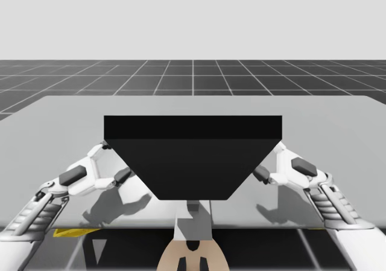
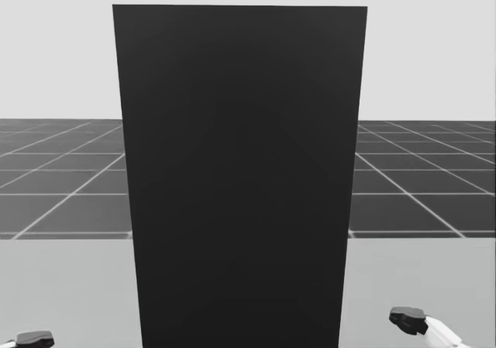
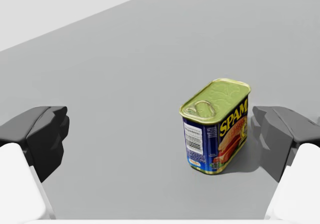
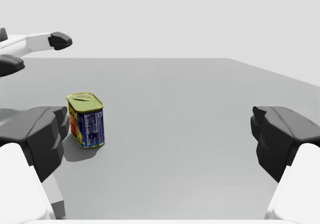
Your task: Reach around the screen and pick up the object behind it.
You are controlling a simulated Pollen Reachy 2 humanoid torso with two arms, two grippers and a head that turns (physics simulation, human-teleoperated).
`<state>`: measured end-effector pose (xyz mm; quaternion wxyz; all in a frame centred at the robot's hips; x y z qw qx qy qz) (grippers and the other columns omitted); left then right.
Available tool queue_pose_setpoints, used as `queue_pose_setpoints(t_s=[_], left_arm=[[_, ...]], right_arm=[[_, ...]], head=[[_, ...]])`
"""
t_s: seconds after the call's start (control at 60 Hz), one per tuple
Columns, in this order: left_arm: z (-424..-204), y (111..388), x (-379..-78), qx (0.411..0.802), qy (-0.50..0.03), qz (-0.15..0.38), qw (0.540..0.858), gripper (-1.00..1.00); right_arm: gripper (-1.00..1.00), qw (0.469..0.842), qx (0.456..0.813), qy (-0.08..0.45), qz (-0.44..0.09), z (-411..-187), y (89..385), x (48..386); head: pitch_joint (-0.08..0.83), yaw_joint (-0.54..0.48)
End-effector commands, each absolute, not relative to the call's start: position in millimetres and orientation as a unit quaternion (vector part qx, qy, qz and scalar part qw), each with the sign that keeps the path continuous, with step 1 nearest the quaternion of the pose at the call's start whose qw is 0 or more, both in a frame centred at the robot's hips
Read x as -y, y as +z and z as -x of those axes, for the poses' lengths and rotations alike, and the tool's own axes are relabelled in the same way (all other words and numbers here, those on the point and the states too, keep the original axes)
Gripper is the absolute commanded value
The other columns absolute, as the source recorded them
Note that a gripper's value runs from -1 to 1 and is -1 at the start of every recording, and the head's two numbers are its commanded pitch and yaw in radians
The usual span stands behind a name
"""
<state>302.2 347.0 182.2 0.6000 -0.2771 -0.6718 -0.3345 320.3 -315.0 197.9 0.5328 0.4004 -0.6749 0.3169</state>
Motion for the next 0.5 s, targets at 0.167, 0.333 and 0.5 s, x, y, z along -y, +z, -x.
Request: queue_pose_setpoints(t_s=[0.167, 0.333, 0.5], left_arm=[[-320, 170, -325, 0.621, -0.391, 0.283, 0.618, -1.00], [-344, 162, -304, 0.589, -0.417, 0.289, 0.629, -1.00], [-367, 157, -283, 0.564, -0.437, 0.296, 0.636, -1.00]], right_arm=[[-1.00, 0.549, 0.650, 0.340, -0.401, -322, 189, 318], [-1.00, 0.546, 0.649, 0.349, -0.399, -322, 186, 313], [-1.00, 0.544, 0.643, 0.362, -0.399, -319, 183, 308]], head=[[0.099, -0.01], [0.101, -0.01], [0.107, 0.00]])
